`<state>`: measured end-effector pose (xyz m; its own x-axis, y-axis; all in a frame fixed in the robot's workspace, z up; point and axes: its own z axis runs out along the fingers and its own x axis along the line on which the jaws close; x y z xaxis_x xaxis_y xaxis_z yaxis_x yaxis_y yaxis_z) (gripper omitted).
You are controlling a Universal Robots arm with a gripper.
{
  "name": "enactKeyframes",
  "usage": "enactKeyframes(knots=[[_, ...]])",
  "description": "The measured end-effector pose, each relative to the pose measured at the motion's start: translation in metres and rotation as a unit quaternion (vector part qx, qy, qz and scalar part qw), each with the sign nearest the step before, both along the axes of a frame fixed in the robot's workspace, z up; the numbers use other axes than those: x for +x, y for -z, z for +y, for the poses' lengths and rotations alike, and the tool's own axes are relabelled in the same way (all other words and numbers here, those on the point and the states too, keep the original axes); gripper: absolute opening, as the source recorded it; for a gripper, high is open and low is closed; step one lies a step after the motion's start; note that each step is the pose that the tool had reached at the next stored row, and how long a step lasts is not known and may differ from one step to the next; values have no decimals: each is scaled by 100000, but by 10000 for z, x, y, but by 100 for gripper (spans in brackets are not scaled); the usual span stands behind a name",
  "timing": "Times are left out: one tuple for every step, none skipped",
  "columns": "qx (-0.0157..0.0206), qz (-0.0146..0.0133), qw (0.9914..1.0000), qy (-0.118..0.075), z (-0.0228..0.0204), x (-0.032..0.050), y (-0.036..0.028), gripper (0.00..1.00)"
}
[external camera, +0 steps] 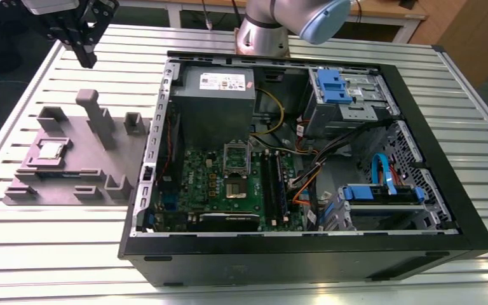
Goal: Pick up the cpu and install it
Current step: 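Reach for the cpu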
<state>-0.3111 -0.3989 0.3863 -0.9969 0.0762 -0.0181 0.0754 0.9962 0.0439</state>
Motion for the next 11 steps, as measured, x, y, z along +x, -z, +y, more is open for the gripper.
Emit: enactKeyframes(knots=[[0, -1, 100000, -1, 0, -1, 0, 10], [0, -4, 100000, 8, 0, -9, 0, 10], [0, -2, 100000, 8, 0, -25, 1, 10], [0, 0, 100000, 2, 0, -42, 1, 10], [1, 0, 100000, 5, 0, -59, 2, 10], [-4, 3, 100000, 4, 0, -79, 2, 10], [0, 1, 100000, 3, 0, -103, 4, 10], [0, 1, 100000, 0, 0, -129, 5, 10], [2, -3, 100000, 0, 0, -156, 6, 10], [2, -2, 100000, -2, 0, -183, 7, 10], [-1, 7, 100000, -4, 0, -214, 8, 10]])
